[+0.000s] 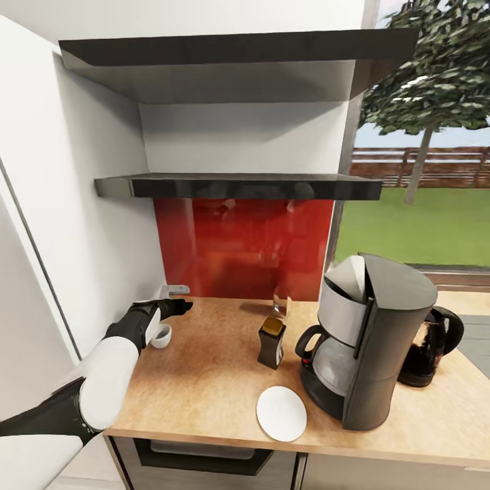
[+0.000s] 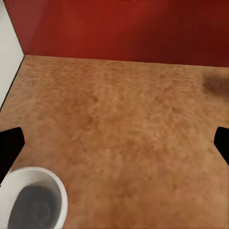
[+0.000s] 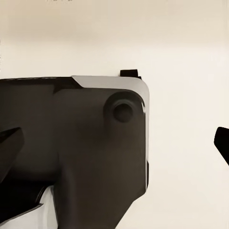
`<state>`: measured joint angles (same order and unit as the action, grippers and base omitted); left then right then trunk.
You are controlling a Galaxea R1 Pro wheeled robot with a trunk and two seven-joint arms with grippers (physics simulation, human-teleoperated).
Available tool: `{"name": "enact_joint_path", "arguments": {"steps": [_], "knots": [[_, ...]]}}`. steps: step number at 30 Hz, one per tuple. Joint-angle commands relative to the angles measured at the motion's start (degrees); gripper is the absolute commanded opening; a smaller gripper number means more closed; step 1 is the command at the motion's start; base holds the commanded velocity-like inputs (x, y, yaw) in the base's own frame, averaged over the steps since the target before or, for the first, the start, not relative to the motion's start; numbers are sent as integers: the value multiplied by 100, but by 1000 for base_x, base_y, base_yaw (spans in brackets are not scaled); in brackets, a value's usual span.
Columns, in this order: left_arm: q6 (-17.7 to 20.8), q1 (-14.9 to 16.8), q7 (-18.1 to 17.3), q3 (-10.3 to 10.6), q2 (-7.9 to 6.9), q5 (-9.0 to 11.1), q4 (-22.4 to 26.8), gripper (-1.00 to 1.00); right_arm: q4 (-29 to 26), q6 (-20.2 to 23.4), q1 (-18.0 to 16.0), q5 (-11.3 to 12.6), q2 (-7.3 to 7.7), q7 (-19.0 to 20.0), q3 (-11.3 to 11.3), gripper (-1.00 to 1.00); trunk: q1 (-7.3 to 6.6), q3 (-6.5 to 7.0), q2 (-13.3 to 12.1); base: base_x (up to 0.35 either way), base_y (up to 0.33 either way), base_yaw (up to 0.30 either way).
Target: Set up a coffee station on the kitchen countertop: keep the coffee maker on the countertop, move the bottle of coffee from the kitchen shelf to the counter next to the coffee maker, place a paper coffee filter on top of the coffee maker, put the saucer next to the coffee maker with the coffee cup on the saucer, and place the electric kettle next to the coffee maker.
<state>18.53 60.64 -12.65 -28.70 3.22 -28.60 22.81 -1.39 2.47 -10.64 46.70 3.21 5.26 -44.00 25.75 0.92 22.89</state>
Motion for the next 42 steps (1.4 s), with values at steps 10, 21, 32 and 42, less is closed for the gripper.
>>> {"name": "enact_joint_path", "arguments": {"steps": [10,21,32,42], "knots": [[1,-320,-31,-57,-54,-58,33,100,-10,25,1,58,4,10,-47,100,4,-2,3,46,0,0],[1,-677,-30,-57,-184,-51,26,100,-10,25,4,52,2,10,-50,100,4,-2,3,0,0,0],[-1,-749,-28,-57,-190,-57,14,100,-9,25,8,49,1,10,-50,100,4,-2,3,130,0,0],[-8,-976,-27,-64,-208,-53,27,100,-10,25,6,49,4,10,-51,100,4,-2,3,3,0,0]]}}
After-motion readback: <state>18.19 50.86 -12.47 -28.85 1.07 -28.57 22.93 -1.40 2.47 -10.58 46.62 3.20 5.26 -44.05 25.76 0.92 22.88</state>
